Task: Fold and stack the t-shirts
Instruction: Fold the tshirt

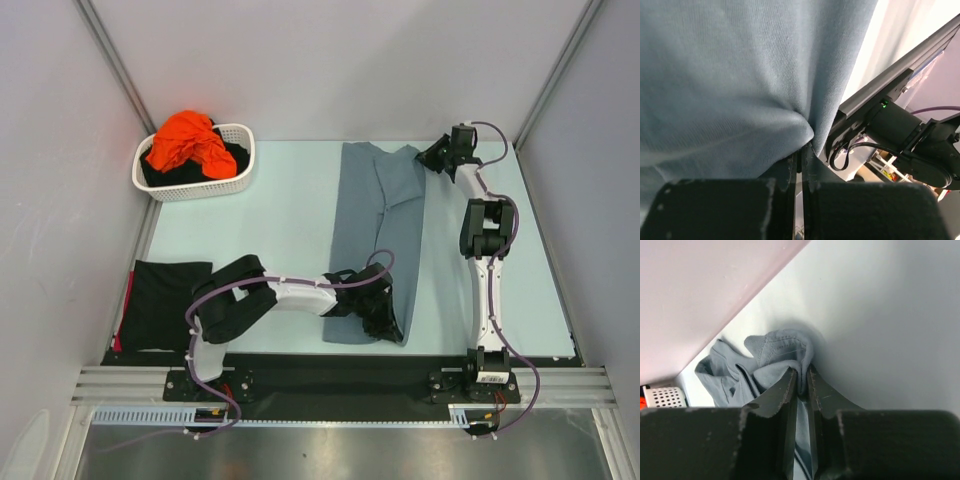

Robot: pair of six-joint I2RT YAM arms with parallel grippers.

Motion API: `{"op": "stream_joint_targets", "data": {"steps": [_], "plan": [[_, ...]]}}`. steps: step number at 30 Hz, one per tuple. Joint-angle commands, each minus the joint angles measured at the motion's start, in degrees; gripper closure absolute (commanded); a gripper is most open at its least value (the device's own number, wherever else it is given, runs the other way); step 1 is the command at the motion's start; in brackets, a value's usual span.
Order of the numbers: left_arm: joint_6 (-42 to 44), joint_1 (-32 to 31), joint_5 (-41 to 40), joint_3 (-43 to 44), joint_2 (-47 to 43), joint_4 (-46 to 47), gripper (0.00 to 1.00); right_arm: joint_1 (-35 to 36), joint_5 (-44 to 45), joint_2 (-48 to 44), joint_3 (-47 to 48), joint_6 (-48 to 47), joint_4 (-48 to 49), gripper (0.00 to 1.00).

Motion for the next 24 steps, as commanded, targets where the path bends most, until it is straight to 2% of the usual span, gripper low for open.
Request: {"op": "stream_joint_targets", "data": {"steps": [1,2,3,4,6,7,8,10,13,15,18,21,22,24], "plan": [[-0.35,-1.25,5.92,2.99,1.36,1.82,1.0,-0.99,-0.46,3.57,2.08,1.21,1.55,0.83],[0.27,-1.25,5.84,3.61,1.37,1.04,0.99,-0.99,-0.99,3.92,3.56,0.95,1.55,0.78],[1.23,-1.25,6.01,3.88,1.28,1.29,0.93,-1.08,-1.26,4.54,4.88,0.51,0.25,0.77],[1.67,-1.17,6.62,4.14,0.76,1.56,0.73,-1.17,-1.17,4.63,5.68,-0.63,-0.63,0.74],[4.38,-1.17,7.33,4.32,-0.21,1.3,0.6,-1.69,-1.0,4.02,6.12,-1.6,-2.65,0.7],[5.62,-1.25,7.24,4.58,-1.0,0.51,0.49,-2.3,-0.82,3.06,5.95,-2.39,-3.53,0.61],[7.03,-1.08,7.16,4.67,-2.31,-1.85,0.45,-2.83,-0.64,2.53,6.04,-2.74,-4.59,0.58],[11.32,-0.73,8.46,5.89,-3.28,-4.41,0.41,-4.5,0.4,1.3,6.04,-3.8,-8.44,0.55],[19.48,-0.29,9.43,8.18,-5.74,-11.26,0.38,-6.52,1.82,-2.3,5.95,-6.96,-13.29,0.43],[23.63,-0.03,10.84,8.71,-8.8,-14.6,0.37,-7.49,1.03,-5.03,6.04,-8.8,-16.44,0.43],[30.4,1.73,7.17,6.88,-14.61,-21.11,0.38,-7.85,0.59,-9.24,5.42,-12.13,-21.8,0.41],[32.26,6.2,1.04,1.26,-25.76,-25.85,0.37,-7.5,1.03,-14.59,2.62,-14.43,-27.51,0.39],[32.53,9.61,0.05,-1.89,-31.36,-28.47,0.35,-7.41,0.42,-16.71,0.61,-14.61,-28.76,0.38],[33.4,13.58,-1.19,-5.33,-37.54,-30.34,0.31,-6.62,-0.37,-24.69,-8.78,-15.13,-30.52,0.38]]}}
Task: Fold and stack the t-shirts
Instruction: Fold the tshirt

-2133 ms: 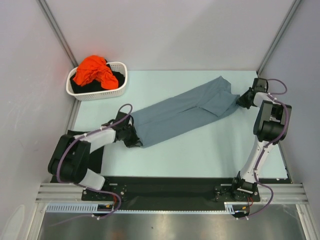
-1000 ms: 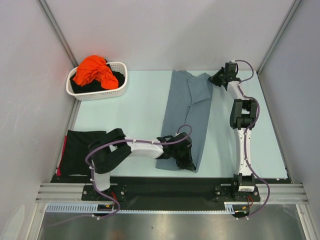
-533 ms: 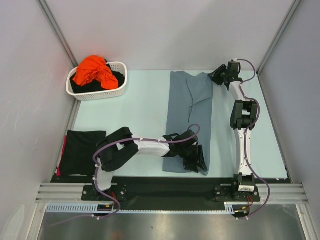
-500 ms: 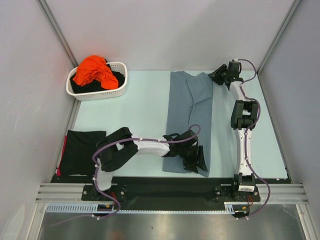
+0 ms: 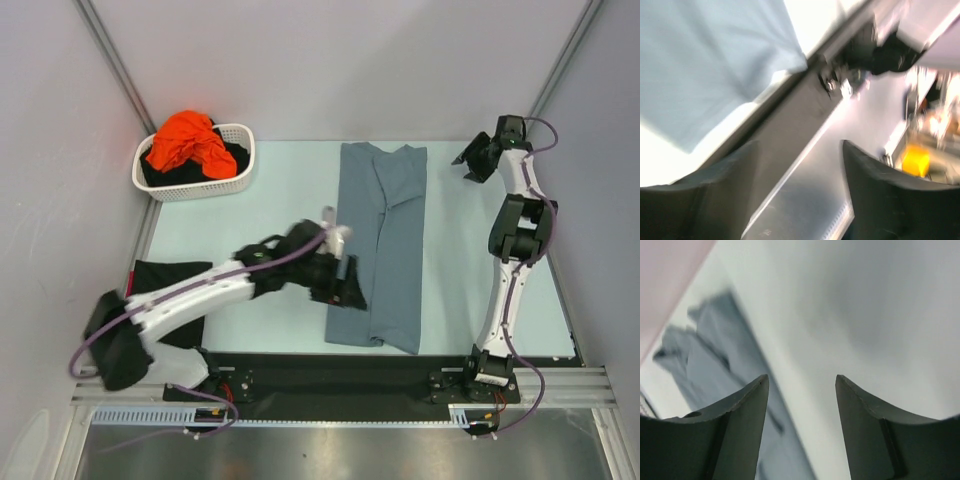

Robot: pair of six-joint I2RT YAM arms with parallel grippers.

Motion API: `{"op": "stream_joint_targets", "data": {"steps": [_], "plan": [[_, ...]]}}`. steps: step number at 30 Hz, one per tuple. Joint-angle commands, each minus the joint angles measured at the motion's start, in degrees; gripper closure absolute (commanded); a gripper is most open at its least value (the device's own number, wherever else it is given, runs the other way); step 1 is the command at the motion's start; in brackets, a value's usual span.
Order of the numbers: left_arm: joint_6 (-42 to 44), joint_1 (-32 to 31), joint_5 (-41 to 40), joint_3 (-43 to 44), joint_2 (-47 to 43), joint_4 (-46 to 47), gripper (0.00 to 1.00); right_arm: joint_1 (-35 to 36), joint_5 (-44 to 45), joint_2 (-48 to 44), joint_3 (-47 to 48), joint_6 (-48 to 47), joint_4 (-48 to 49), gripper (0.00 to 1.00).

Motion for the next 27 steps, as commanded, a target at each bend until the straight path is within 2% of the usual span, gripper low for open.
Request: {"op": "stream_joint_targets", "data": {"steps": [1,2,3,4,6,7,8,9,11,16,19,21,23,25,27], "plan": [[5.78,9.41,-5.39,-7.47,-12.05,-8.31,0.24,3.0,-2.28,-17.02,-10.72,-3.99,-7.55,0.39],[6.31,11.27,-5.31,-8.99,-17.03,-8.93,0.22,3.44,-2.72,-20.36,-15.03,-4.17,-7.12,0.38],[7.09,13.03,-4.7,-10.39,-18.82,-9.02,0.21,4.49,-2.81,-28.22,-24.99,-4.34,-6.16,0.37],[7.19,15.92,-3.04,-13.19,-21.62,-8.41,0.21,5.02,-3.42,-31.69,-29.44,-4.43,-5.54,0.34],[6.67,17.96,-1.36,-16.02,-22.97,-6.92,0.21,6.77,-3.87,-39.16,-41.45,-4.7,-6.05,0.31],[6.31,19.36,0.22,-18.47,-23.15,-5.43,0.21,7.39,-4.22,-45.81,-45.87,-5.04,-6.32,0.29],[5.96,19.64,0.84,-19.62,-23.06,-4.29,0.21,7.92,-5.09,-48.75,-49.31,-5.14,-6.32,0.28],[5.0,19.99,2.15,-20.77,-22.71,-2.88,0.21,8.53,-6.4,-51.3,-56.22,-5.05,-7.37,0.27],[4.29,20.78,7.05,-23.85,-20.7,3.18,0.23,11.26,-7.38,-59.65,-62.32,-4.87,-8.52,0.27],[7.71,21.31,8.31,-22.1,-10.68,4.25,0.3,21.27,-6.25,-72.75,-83.22,-0.4,-12.56,0.21],[5.79,21.31,7.79,-22.71,-7.51,4.86,0.39,28.64,-4.49,-81.54,-91.5,6.45,-13.09,0.21],[3.85,21.31,6.92,-24.46,-6.8,5.48,0.45,30.77,-0.56,-87.6,-93.9,11.54,-15.02,0.23],[2.45,21.31,6.47,-25.61,-6.1,5.92,0.48,33.4,1.31,-90.69,-96.96,13.93,-15.29,0.28],[1.74,21.13,7.08,-26.67,-4.61,7.32,0.53,34.11,1.67,-93.33,-98.65,16.04,-15.2,0.38],[1.83,20.43,6.74,-25.97,-2.94,6.98,0.56,34.82,2.19,-93.34,-100.4,16.4,-14.94,0.4]]}}
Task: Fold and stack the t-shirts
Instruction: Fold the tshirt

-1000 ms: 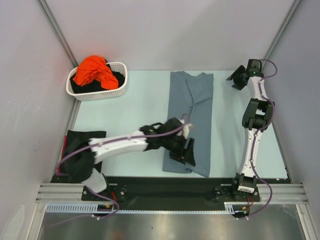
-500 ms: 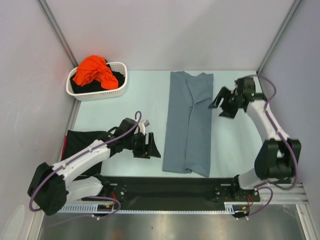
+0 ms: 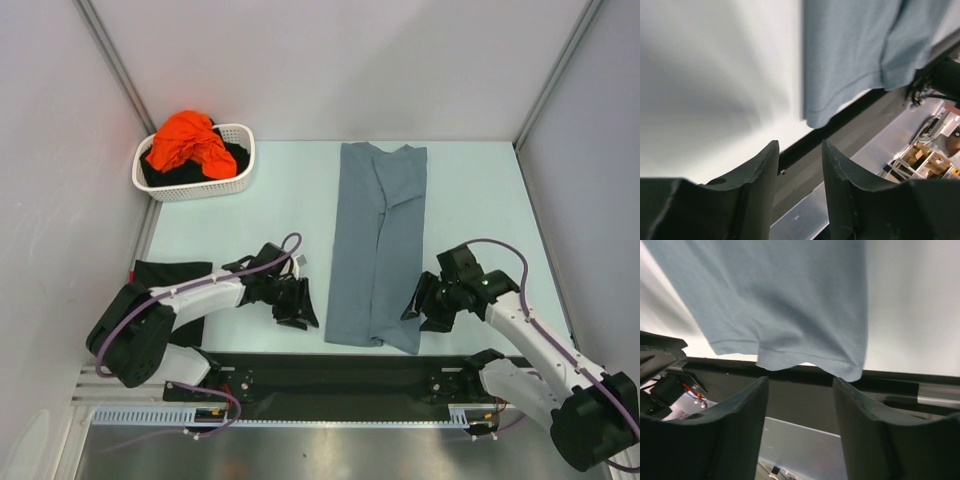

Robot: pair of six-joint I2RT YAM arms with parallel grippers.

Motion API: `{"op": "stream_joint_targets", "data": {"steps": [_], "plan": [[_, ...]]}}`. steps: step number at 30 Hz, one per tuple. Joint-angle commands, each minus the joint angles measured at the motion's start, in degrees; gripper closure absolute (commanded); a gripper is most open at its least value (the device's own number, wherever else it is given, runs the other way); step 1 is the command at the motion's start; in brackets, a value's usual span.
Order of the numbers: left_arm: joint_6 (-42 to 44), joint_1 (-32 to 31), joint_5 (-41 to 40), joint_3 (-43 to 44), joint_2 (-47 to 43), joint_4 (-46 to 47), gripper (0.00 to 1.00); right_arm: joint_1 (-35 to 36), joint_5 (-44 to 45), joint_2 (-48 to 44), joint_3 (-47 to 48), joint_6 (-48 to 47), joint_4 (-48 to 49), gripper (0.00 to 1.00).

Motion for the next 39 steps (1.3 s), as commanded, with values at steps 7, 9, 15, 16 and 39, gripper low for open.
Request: {"op": "stream_joint_targets", "data": {"steps": [7,9,15,16,39], "plan": [[-1.03,-7.8,-14.2,11.57,9.12,-10.55,0.53,2.59,6.7,4.09,-0.17,2.99,-1.11,0.48],[-2.17,-9.11,-14.66,12.8,10.35,-10.99,0.54,3.03,6.78,5.68,0.27,2.99,-1.11,0.48],[-3.06,-12.28,-15.8,16.41,13.34,-12.66,0.54,6.36,9.51,10.6,1.59,2.9,-1.81,0.47],[-3.06,-12.63,-16.24,16.94,13.95,-13.27,0.54,6.89,9.59,10.95,1.68,2.9,-1.46,0.47],[-4.29,-15.1,-13.25,19.67,20.2,-12.4,0.61,9.53,10.3,15.0,-0.69,2.73,0.03,0.53]]}}
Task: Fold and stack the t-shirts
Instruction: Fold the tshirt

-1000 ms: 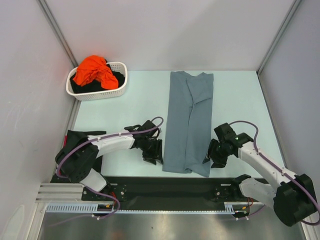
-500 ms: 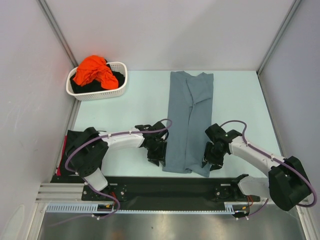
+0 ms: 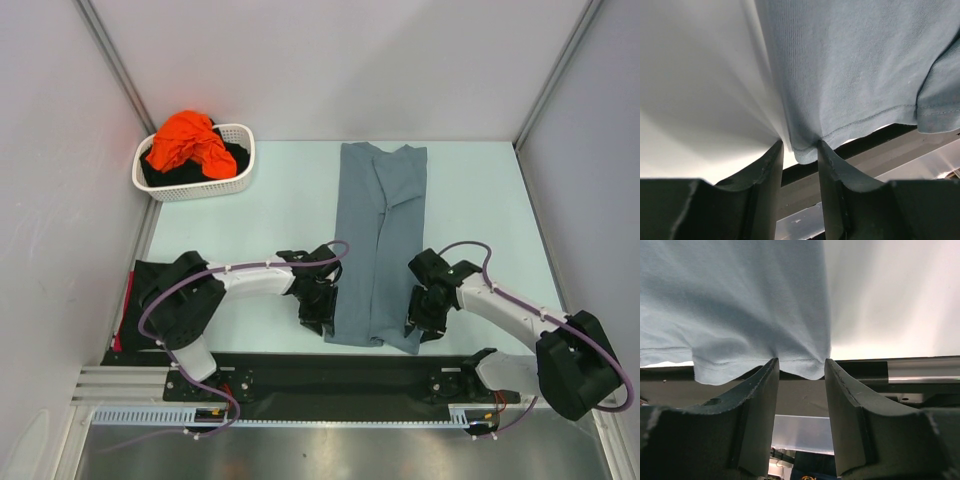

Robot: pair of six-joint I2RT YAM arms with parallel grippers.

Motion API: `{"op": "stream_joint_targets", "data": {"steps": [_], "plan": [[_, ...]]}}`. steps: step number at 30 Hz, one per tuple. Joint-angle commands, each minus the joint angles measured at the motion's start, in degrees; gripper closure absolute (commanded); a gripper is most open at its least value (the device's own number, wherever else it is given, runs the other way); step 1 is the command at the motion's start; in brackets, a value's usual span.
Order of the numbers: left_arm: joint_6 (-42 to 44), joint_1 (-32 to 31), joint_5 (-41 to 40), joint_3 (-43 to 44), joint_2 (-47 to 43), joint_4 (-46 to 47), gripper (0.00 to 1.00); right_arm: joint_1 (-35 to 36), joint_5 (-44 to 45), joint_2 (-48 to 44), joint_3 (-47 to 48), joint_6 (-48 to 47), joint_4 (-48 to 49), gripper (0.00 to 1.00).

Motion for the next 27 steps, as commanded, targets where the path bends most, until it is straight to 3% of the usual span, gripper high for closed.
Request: {"op": "stream_joint_targets", "data": {"steps": [1,6,8,13,14,18,27], "plan": [[-0.27,-0.48,0.65,1.05,0.95,1.06,0.61,0.29,1.12,0.27,-0.93,0.3,0.29,0.53],[0.44,-0.48,0.21,0.87,0.77,0.71,0.72,0.38,0.07,1.06,-2.87,0.21,1.96,0.54],[0.7,-0.39,0.3,0.96,0.86,0.54,0.81,0.38,-0.2,0.89,-3.66,0.3,2.67,0.54],[1.67,0.14,-0.93,0.34,0.24,-0.34,1.0,0.38,0.33,0.62,-4.1,0.3,2.15,0.74],[1.76,0.66,-0.93,-0.62,-0.19,-0.34,1.0,0.38,0.33,0.62,-4.19,0.3,1.97,0.83],[1.76,1.98,-0.58,-4.13,-2.39,0.62,1.0,0.46,2.08,0.36,-4.8,0.21,0.04,0.99],[1.85,3.39,2.41,-9.49,-6.26,4.14,1.0,0.38,3.58,-1.31,-5.07,1.0,-1.28,1.0]]}}
